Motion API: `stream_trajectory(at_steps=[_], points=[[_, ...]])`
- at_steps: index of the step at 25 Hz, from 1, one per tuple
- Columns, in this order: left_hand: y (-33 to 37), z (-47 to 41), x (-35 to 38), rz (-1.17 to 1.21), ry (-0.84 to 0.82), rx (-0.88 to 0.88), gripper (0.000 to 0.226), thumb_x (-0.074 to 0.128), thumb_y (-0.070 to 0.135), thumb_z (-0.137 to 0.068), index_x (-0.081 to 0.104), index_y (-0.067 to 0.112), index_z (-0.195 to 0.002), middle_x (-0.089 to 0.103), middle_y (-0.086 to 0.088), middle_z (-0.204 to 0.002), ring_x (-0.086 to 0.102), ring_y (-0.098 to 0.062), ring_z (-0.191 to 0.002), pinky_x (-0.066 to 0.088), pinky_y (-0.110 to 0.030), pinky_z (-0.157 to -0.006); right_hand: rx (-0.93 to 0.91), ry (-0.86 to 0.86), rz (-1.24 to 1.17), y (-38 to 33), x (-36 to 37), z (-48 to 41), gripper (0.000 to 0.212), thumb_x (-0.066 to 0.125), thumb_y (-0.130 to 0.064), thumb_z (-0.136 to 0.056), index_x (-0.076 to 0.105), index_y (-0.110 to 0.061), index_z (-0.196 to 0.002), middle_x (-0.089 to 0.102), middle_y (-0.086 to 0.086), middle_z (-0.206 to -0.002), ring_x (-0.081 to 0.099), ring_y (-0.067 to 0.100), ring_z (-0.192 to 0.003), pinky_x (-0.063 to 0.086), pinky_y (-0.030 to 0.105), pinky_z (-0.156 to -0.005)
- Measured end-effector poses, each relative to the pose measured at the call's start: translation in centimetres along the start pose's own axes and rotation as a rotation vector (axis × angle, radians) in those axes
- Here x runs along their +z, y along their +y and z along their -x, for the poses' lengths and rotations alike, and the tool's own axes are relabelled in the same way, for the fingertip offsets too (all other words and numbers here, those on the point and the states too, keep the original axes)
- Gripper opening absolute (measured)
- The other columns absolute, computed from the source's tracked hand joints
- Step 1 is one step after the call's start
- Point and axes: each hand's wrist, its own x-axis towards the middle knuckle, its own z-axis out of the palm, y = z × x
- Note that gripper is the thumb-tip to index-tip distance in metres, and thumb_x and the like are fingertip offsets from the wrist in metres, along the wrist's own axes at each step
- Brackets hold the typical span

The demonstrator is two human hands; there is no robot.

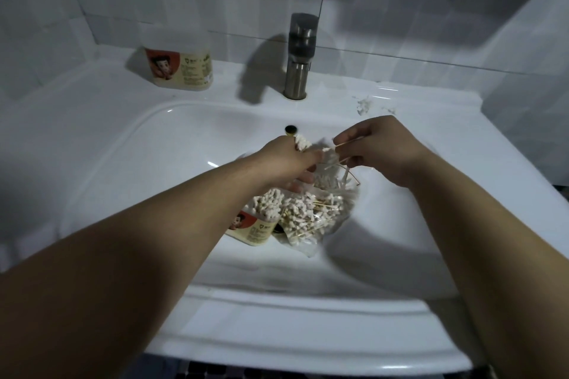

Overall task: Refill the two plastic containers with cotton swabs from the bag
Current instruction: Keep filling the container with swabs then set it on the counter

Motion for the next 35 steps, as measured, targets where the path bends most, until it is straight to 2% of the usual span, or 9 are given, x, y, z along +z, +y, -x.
stream_trajectory(at_steps=[4, 7, 11, 15, 19, 25, 28, 32, 35], points=[[0.8, 0.6, 0.2, 0.162, 0.013, 0.029, 0.022, 0.068, 0.035, -0.098, 0.064, 0.016, -0.087, 0.078, -0.009, -0.097, 0.077, -0.023, -0.093, 0.063, -0.040, -0.082, -0.020, 0.001, -0.108, -0.4, 0.2, 0.3, 0.010, 0.074, 0.014, -0.080, 0.071, 0.006, -0.084, 0.066, 0.012, -0.067, 0.068, 0.018, -0.056, 0.061, 0.025, -0.062], [0.9, 0.7, 0.3, 0.211, -0.029, 0.033, 0.019, 0.070, 0.022, -0.096, 0.061, 0.017, -0.081, 0.073, -0.002, -0.077, 0.075, -0.019, -0.084, 0.063, -0.038, -0.082, -0.021, -0.021, -0.147, -0.4, 0.4, 0.4, 0.010, 0.071, 0.014, -0.082, 0.070, 0.004, -0.085, 0.068, 0.013, -0.069, 0.068, 0.019, -0.058, 0.060, 0.024, -0.063], [0.5, 0.6, 0.4, 0.219, -0.052, 0.041, 0.016, 0.073, -0.001, -0.090, 0.064, 0.010, -0.096, 0.075, -0.008, -0.088, 0.075, -0.017, -0.081, 0.062, -0.030, -0.075, -0.022, -0.056, -0.191, -0.4, 1.2, 0.4, 0.010, 0.070, 0.012, -0.086, 0.071, 0.002, -0.088, 0.070, 0.015, -0.077, 0.071, 0.024, -0.066, 0.061, 0.025, -0.066], [0.5, 0.6, 0.2, 0.175, -0.058, 0.050, 0.016, 0.068, -0.006, -0.092, 0.067, 0.010, -0.088, 0.078, -0.015, -0.094, 0.075, -0.018, -0.083, 0.062, -0.030, -0.076, -0.028, -0.007, -0.208, -0.1, 1.0, 0.0, 0.010, 0.069, 0.012, -0.086, 0.072, 0.002, -0.088, 0.070, 0.015, -0.081, 0.071, 0.023, -0.067, 0.060, 0.024, -0.067], [0.1, 0.3, 0.2, 0.125, -0.068, 0.043, 0.016, 0.062, -0.004, -0.096, 0.063, 0.011, -0.093, 0.077, -0.016, -0.100, 0.076, -0.022, -0.090, 0.062, -0.034, -0.079, -0.015, 0.069, -0.218, 0.1, 0.3, -0.4, 0.013, 0.070, 0.012, -0.086, 0.072, -0.001, -0.087, 0.070, 0.016, -0.085, 0.069, 0.027, -0.074, 0.062, 0.027, -0.073], [0.7, 0.1, 0.2, 0.042, 0.042, 0.002, 0.019, 0.046, -0.001, -0.100, 0.054, 0.015, -0.095, 0.066, -0.010, -0.082, 0.054, -0.017, -0.063, 0.045, -0.030, -0.058, 0.001, 0.166, -0.157, 0.5, -0.3, -0.8, 0.013, 0.073, 0.011, -0.083, 0.073, -0.002, -0.084, 0.071, 0.021, -0.087, 0.071, 0.034, -0.080, 0.062, 0.039, -0.084], [0.5, -0.5, -0.3, -0.004, 0.148, -0.029, 0.013, 0.051, 0.012, -0.099, 0.063, 0.008, -0.098, 0.056, -0.009, -0.079, 0.045, -0.019, -0.060, 0.038, -0.034, -0.063, 0.010, 0.157, -0.160, 0.6, -0.3, -0.8, 0.013, 0.073, 0.011, -0.083, 0.073, -0.002, -0.082, 0.072, 0.016, -0.082, 0.072, 0.033, -0.078, 0.062, 0.038, -0.084], [0.5, -0.7, 0.0, -0.073, 0.194, 0.017, 0.036, 0.045, 0.042, -0.105, 0.063, 0.011, -0.112, 0.056, -0.001, -0.080, 0.055, -0.020, -0.071, 0.055, -0.039, -0.079, -0.017, 0.079, -0.108, 0.2, 0.0, -0.3, 0.015, 0.071, 0.011, -0.085, 0.073, -0.004, -0.082, 0.071, 0.014, -0.077, 0.069, 0.026, -0.068, 0.063, 0.027, -0.072], [0.8, -0.2, 0.4, 0.101, 0.128, 0.025, 0.038, 0.048, 0.042, -0.106, 0.065, 0.009, -0.115, 0.072, -0.012, -0.103, 0.071, -0.025, -0.089, 0.063, -0.041, -0.083, -0.052, 0.014, -0.062, 0.0, 0.5, 0.0, 0.013, 0.071, 0.011, -0.085, 0.074, -0.002, -0.084, 0.073, 0.014, -0.077, 0.072, 0.023, -0.066, 0.062, 0.026, -0.071]])
